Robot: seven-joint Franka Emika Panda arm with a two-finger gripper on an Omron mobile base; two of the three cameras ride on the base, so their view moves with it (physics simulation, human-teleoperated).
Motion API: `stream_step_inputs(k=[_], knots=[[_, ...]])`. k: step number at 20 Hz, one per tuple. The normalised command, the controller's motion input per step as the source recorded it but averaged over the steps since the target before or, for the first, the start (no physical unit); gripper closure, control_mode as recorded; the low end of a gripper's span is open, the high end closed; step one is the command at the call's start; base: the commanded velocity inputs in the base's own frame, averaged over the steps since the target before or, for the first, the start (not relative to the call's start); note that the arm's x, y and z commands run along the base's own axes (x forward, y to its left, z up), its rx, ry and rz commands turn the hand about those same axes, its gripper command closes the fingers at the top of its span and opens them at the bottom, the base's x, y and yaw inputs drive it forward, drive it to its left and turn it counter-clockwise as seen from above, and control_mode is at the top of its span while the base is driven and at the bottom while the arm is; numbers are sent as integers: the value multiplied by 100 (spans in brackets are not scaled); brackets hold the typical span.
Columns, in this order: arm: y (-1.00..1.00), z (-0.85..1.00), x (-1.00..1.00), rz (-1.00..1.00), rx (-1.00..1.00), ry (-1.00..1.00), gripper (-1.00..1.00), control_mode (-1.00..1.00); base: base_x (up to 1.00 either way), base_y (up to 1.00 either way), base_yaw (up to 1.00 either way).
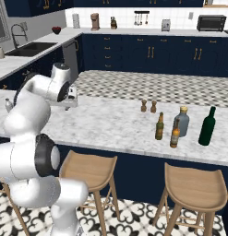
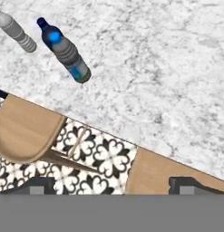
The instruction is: Move the plastic bottles in the middle to the plastics group, and the glass bottles in the middle to the glass group.
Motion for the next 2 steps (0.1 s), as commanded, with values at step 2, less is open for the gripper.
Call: stream_step_inputs(k=[2], knots=[[-47, 15, -99, 10, -4, -7, -100, -100, 0, 0, 0]])
